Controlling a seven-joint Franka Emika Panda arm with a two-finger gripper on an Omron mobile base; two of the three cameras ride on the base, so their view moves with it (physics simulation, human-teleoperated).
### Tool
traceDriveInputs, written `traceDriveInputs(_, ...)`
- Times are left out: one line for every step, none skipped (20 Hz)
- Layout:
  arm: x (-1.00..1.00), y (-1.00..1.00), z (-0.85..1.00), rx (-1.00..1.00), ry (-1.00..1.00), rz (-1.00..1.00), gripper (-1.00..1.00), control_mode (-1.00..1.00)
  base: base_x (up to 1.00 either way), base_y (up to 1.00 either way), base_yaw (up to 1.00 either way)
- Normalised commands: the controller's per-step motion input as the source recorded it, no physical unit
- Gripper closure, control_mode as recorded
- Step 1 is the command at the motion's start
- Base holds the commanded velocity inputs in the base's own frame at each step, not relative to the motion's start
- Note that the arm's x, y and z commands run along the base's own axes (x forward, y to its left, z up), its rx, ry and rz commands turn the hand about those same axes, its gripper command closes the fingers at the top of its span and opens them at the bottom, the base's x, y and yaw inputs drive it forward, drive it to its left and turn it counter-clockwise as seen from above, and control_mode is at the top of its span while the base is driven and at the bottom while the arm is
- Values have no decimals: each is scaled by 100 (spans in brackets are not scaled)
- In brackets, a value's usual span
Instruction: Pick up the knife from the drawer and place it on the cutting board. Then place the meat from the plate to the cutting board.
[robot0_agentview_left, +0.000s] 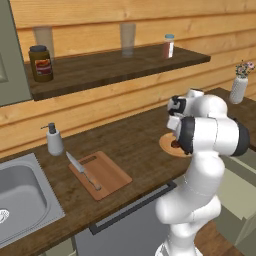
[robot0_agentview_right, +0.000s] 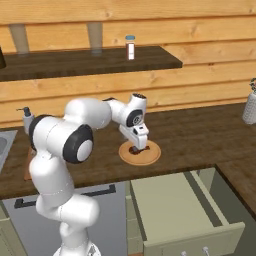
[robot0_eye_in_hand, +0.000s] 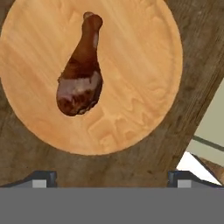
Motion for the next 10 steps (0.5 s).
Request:
traceDriveInputs(59,0,-49,0,0,-25,-100,-100,0,0,0)
traceDriveInputs(57,-1,-45,0,0,-24,-100,-100,0,0,0)
traceDriveInputs(52,-5,-41,0,0,-23,-100,-100,0,0,0)
traceDriveInputs(48,-9,-37,0,0,-22,-100,-100,0,0,0)
traceDriveInputs(44,-11,-35,0,0,-21,-100,-100,0,0,0)
traceDriveInputs(39,-15,-30,0,0,-19,-100,-100,0,0,0)
traceDriveInputs(32,-17,-25,0,0,-17,-100,-100,0,0,0)
traceDriveInputs(30,-19,-24,0,0,-16,-100,-100,0,0,0)
traceDriveInputs(27,-19,-23,0,0,-15,-100,-100,0,0,0)
traceDriveInputs(26,-21,-21,0,0,-13,-100,-100,0,0,0)
